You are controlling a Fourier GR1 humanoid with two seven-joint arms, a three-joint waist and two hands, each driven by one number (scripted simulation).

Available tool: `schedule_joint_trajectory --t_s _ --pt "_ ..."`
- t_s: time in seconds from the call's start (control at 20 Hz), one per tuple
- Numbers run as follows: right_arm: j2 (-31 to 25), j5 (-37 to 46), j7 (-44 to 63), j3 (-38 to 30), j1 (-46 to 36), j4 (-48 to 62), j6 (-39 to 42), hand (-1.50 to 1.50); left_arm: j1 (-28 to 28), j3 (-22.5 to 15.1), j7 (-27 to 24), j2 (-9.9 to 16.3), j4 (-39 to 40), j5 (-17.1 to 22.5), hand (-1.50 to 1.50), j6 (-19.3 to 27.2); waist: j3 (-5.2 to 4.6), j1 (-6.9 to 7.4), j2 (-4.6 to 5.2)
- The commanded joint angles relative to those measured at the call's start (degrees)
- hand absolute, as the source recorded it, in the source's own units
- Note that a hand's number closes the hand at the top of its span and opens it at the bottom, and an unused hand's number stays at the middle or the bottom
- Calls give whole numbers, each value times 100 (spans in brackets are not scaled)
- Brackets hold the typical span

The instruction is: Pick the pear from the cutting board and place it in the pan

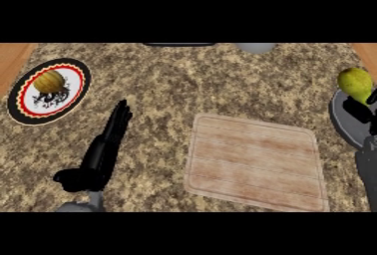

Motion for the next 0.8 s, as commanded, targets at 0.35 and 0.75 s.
schedule_joint_trajectory --t_s 0.35,0.75 --pt "-944 -1708 -2494 -1298 -893 2922 -1535 150 43 -48 -166 -100 179 -132 0 -20 7 70 21" --pt "-1545 -2197 -2717 -1461 -1279 4674 380 -150 -206 58 -174 -80 207 -119 0 -22 12 188 84"
